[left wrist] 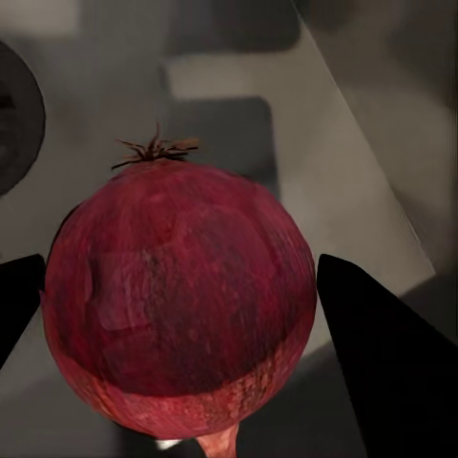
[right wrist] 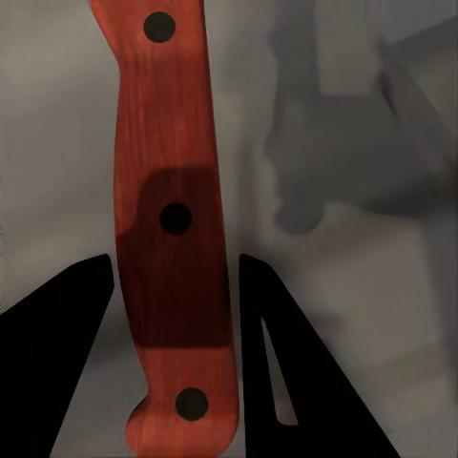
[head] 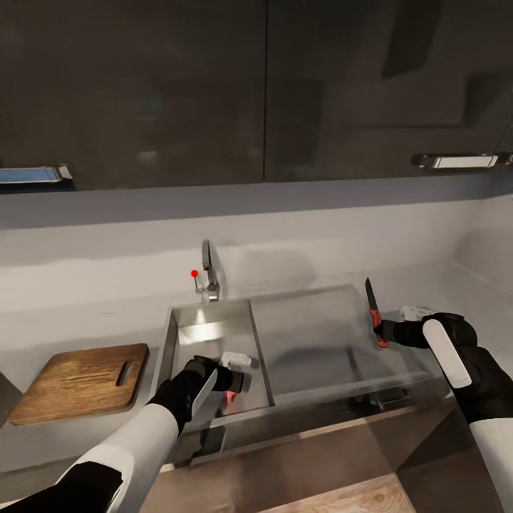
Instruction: In the kitchen, take the Vidalia onion out of the sink, dice it on the chopping board with the paring knife, put the diced onion into the bowl on the countertop, then place both the paring knife and the chopping board into the sink.
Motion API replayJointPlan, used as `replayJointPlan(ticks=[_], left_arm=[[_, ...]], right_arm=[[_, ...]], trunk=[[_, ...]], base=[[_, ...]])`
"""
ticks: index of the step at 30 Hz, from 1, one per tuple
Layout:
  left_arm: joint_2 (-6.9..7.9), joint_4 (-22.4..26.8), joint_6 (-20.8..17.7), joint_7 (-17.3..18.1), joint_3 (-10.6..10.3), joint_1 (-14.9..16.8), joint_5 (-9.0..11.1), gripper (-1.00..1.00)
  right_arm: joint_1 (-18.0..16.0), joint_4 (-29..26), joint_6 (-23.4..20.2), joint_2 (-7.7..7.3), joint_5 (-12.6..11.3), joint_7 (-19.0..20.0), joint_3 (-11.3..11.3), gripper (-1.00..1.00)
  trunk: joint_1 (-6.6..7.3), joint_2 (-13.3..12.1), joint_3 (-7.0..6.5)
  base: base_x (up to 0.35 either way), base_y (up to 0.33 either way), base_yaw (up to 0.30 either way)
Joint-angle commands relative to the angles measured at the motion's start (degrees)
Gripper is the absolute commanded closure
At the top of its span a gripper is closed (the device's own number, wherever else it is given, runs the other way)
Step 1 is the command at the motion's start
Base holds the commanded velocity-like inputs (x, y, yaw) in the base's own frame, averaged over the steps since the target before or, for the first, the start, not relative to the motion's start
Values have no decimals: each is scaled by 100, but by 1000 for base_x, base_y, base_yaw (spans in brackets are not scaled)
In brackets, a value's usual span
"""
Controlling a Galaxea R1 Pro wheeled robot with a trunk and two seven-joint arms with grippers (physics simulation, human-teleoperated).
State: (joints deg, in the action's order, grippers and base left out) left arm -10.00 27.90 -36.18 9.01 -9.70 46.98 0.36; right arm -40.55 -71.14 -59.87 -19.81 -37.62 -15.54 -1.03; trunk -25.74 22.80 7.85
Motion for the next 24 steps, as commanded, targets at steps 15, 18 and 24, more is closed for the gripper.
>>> replayJointPlan(ticks=[15,18,24], left_arm=[[0,633,190,-5,-6,-2,0,100],[0,707,190,-5,-8,-3,0,100],[0,736,277,-4,-7,-7,0,100]], right_arm=[[-6,-5,-13,-6,-54,-63,-11,100],[-6,-5,-13,-6,-54,-63,-11,100],[-6,-5,-13,-6,-56,-63,-11,100]], trunk=[[-4,12,-126],[-4,12,-154],[-4,12,-210]], base=[[0,0,0],[0,0,0],[0,0,0]])
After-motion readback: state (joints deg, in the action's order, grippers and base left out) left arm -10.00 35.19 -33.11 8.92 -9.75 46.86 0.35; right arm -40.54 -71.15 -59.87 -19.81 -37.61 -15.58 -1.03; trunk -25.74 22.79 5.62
